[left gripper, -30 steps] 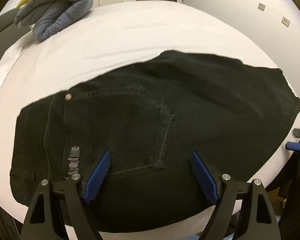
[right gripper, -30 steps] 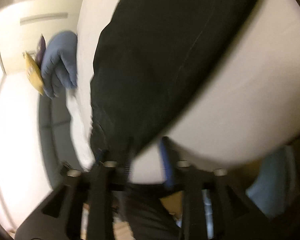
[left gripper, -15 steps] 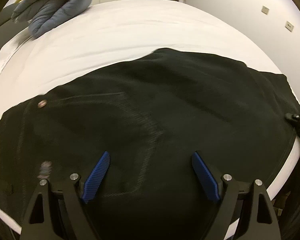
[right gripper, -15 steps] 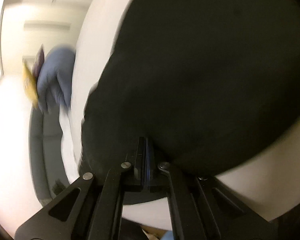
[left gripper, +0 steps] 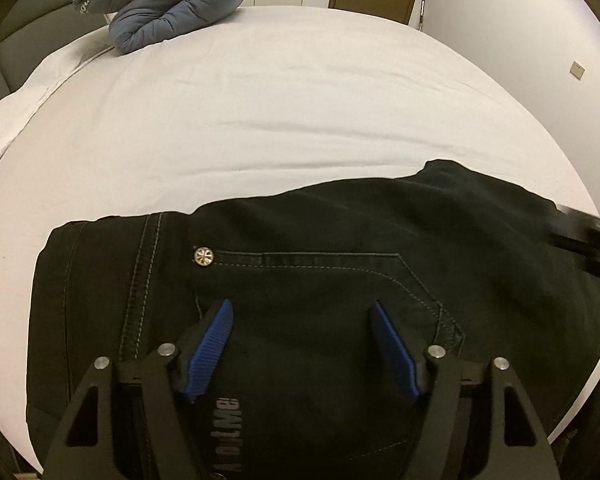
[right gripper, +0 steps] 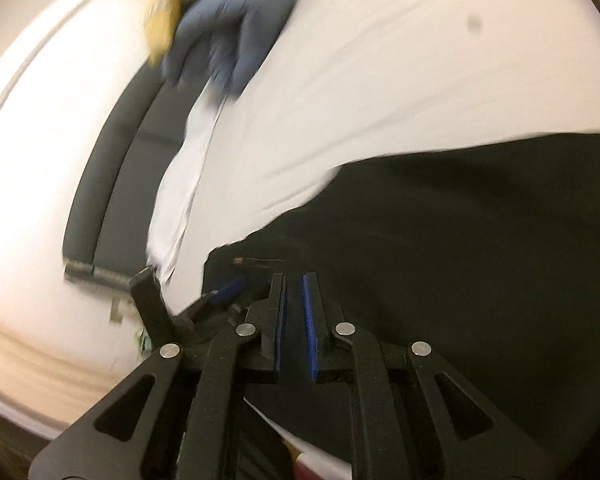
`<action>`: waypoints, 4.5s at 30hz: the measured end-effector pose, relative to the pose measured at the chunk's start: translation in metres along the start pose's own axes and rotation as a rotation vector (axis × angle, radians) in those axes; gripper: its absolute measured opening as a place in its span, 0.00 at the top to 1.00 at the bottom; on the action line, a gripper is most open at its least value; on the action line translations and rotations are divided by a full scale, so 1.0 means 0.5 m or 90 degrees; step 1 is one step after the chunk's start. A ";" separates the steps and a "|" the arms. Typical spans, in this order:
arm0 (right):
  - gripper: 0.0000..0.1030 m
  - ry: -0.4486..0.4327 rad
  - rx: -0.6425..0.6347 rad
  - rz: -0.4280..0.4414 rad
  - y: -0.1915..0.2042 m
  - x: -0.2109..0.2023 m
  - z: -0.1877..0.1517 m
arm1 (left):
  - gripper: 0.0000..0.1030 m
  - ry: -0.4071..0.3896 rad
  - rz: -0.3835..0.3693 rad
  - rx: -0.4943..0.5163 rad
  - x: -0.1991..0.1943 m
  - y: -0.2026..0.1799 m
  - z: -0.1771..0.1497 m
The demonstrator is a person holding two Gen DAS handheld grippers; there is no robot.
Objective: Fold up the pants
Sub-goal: 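Pull the held edge outward with the right gripper to straighten the jeans, then grasp the hem of a jeans leg with the right gripper, then lift the held leg hem with the right gripper toward the left gripper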
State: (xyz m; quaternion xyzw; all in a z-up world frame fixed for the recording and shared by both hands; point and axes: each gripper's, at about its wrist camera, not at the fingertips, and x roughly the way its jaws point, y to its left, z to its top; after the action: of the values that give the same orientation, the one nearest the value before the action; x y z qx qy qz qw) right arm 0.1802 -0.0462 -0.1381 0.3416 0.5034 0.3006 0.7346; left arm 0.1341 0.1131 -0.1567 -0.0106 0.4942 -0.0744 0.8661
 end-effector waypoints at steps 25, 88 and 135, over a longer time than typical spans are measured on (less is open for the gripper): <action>1.00 -0.019 0.110 -0.054 -0.128 0.049 0.036 | 0.28 -0.002 0.053 0.045 0.022 -0.009 0.018; 0.21 -0.574 0.508 -0.094 -0.542 -0.837 -0.331 | 0.95 0.053 -0.219 -0.104 0.060 -0.188 -0.015; 0.92 -0.126 -0.274 -0.486 -0.107 -0.273 -0.286 | 0.08 0.072 -0.310 -0.168 0.037 -0.228 0.013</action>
State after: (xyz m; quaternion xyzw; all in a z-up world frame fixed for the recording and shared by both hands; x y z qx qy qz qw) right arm 0.0076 -0.1565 -0.1454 -0.0020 0.4466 0.0717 0.8919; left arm 0.1355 -0.0026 -0.1588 -0.2378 0.5301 -0.2155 0.7848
